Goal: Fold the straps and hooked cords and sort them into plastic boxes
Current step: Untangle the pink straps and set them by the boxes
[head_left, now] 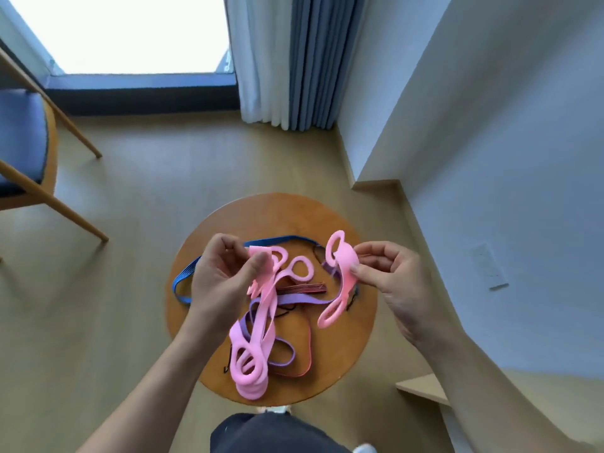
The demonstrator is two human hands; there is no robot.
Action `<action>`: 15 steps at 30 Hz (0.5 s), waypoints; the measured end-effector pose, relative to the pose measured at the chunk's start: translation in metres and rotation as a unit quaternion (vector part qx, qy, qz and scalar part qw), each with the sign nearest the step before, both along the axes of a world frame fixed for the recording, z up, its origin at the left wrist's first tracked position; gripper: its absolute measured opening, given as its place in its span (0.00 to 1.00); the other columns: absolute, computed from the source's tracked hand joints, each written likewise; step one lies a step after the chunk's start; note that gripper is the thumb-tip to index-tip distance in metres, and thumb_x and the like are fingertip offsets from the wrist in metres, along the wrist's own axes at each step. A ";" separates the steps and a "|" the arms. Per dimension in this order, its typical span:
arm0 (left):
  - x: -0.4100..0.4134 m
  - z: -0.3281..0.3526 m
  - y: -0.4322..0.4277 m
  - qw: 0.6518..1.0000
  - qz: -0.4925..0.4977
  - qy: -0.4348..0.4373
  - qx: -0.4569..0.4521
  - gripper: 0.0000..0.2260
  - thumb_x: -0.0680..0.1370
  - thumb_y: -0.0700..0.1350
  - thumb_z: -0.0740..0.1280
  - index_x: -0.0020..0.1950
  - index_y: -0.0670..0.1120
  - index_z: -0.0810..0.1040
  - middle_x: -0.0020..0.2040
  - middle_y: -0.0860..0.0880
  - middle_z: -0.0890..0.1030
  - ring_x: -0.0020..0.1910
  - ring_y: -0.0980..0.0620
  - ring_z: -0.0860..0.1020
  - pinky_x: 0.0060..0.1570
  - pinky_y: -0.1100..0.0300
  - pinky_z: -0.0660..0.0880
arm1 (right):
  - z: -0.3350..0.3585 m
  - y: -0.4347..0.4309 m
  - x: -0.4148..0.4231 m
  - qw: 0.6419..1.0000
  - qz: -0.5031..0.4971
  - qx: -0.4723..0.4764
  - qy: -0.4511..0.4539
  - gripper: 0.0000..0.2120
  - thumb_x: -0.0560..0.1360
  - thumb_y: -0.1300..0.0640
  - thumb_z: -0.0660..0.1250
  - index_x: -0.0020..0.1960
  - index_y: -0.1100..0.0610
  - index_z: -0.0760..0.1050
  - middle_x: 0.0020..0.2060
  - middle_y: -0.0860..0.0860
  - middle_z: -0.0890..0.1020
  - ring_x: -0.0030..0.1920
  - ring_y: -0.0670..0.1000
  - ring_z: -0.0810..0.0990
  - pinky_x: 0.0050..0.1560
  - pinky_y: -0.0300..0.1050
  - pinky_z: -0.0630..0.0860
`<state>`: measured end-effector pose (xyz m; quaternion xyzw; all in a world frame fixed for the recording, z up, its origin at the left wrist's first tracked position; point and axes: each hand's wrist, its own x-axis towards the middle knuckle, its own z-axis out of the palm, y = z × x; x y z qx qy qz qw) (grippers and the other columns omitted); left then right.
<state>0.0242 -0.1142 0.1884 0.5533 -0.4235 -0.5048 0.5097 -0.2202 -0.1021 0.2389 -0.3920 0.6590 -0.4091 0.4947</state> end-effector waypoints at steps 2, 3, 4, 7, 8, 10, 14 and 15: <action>-0.029 0.019 -0.001 0.998 -0.040 0.041 -0.006 0.07 0.75 0.45 0.71 0.45 0.54 0.75 0.39 0.48 0.80 0.36 0.49 0.81 0.35 0.61 0.78 | 0.026 0.015 -0.027 0.999 -0.004 -0.039 0.014 0.11 0.70 0.68 0.76 0.50 0.59 0.83 0.42 0.54 0.87 0.45 0.53 0.86 0.50 0.50 0.83; -0.046 0.028 0.000 0.996 -0.059 0.061 -0.001 0.06 0.75 0.43 0.68 0.47 0.54 0.75 0.38 0.50 0.80 0.33 0.51 0.79 0.33 0.62 0.77 | 0.039 0.024 -0.041 0.998 -0.006 -0.058 0.020 0.11 0.70 0.69 0.76 0.49 0.58 0.83 0.42 0.54 0.87 0.45 0.53 0.85 0.51 0.50 0.83; -0.063 0.037 0.001 0.995 -0.079 0.064 0.002 0.07 0.73 0.42 0.65 0.49 0.52 0.75 0.36 0.52 0.79 0.31 0.52 0.76 0.31 0.62 0.75 | 0.052 0.034 -0.054 0.997 -0.004 -0.076 0.025 0.11 0.70 0.68 0.76 0.49 0.58 0.83 0.42 0.54 0.87 0.46 0.52 0.85 0.51 0.49 0.83; -0.116 0.066 0.014 0.986 -0.163 -0.009 -0.028 0.08 0.73 0.50 0.67 0.51 0.52 0.79 0.32 0.56 0.77 0.29 0.52 0.73 0.28 0.60 0.71 | 0.091 0.070 -0.093 0.990 -0.003 -0.134 0.040 0.11 0.69 0.67 0.77 0.49 0.57 0.84 0.41 0.54 0.87 0.46 0.52 0.86 0.47 0.42 0.82; -0.135 0.079 0.024 0.976 -0.206 -0.051 -0.052 0.11 0.72 0.55 0.71 0.53 0.56 0.81 0.34 0.54 0.78 0.30 0.50 0.76 0.30 0.58 0.74 | 0.103 0.084 -0.106 0.987 -0.009 -0.153 0.048 0.11 0.70 0.67 0.77 0.49 0.56 0.84 0.41 0.54 0.86 0.45 0.51 0.86 0.46 0.41 0.82; -0.174 0.104 0.045 0.939 -0.298 -0.134 -0.108 0.24 0.66 0.65 0.76 0.59 0.60 0.81 0.42 0.52 0.81 0.39 0.49 0.81 0.41 0.53 0.80 | 0.124 0.114 -0.130 0.982 -0.017 -0.182 0.055 0.10 0.70 0.67 0.76 0.48 0.56 0.84 0.40 0.55 0.86 0.44 0.51 0.85 0.47 0.44 0.82; -0.263 0.145 0.095 0.861 -0.402 -0.221 -0.220 0.23 0.64 0.68 0.76 0.52 0.58 0.84 0.43 0.59 0.82 0.40 0.60 0.79 0.39 0.61 0.75 | 0.153 0.179 -0.182 0.971 -0.051 -0.228 0.051 0.10 0.70 0.68 0.76 0.47 0.56 0.84 0.37 0.54 0.85 0.40 0.50 0.84 0.48 0.44 0.83; -0.285 0.151 0.108 0.863 -0.410 -0.202 -0.214 0.19 0.66 0.65 0.76 0.47 0.53 0.85 0.37 0.58 0.81 0.34 0.59 0.75 0.34 0.61 0.72 | 0.157 0.198 -0.197 0.968 -0.074 -0.236 0.050 0.10 0.70 0.68 0.77 0.47 0.56 0.84 0.36 0.52 0.85 0.39 0.49 0.83 0.48 0.44 0.83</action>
